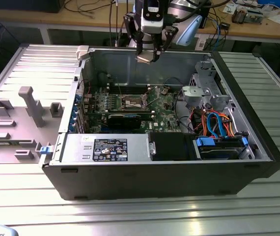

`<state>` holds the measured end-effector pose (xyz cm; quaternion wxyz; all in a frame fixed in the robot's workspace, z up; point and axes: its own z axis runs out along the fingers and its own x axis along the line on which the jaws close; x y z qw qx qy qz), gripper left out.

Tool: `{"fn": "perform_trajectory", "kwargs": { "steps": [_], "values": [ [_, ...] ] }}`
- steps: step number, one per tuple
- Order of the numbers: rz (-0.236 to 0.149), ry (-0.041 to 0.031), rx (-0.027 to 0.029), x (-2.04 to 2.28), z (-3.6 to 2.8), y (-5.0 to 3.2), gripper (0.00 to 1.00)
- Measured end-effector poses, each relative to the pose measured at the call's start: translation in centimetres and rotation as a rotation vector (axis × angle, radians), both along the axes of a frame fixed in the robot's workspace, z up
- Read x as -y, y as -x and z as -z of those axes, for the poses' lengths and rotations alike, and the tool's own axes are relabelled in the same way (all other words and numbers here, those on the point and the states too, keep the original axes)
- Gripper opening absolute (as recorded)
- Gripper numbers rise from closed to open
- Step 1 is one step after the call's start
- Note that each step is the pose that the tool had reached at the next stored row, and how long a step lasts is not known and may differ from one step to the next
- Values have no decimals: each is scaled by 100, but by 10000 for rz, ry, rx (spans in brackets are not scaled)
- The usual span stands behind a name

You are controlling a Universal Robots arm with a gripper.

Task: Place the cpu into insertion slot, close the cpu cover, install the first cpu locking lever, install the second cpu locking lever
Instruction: 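Place the cpu into insertion slot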

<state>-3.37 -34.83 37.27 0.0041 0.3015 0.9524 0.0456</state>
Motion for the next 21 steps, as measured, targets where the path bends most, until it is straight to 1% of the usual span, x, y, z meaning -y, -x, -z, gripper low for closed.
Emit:
{"fn": "perform_trajectory", "kwargs": {
  "steps": [5,8,10,11,12,13,15,17,21],
  "values": [
    [121,-1,-1,1,7,9,54],
    [395,0,-5,1,19,10,54],
    [797,0,-34,1,36,9,54],
    [921,0,-42,1,40,10,54],
    [1056,0,-49,1,43,10,54],
    [1306,0,-53,1,50,10,54],
    [1627,1,-55,1,55,9,54],
    [1791,-1,-55,1,57,9,54],
    [1888,-3,-55,2,58,10,54]
  ]
}}
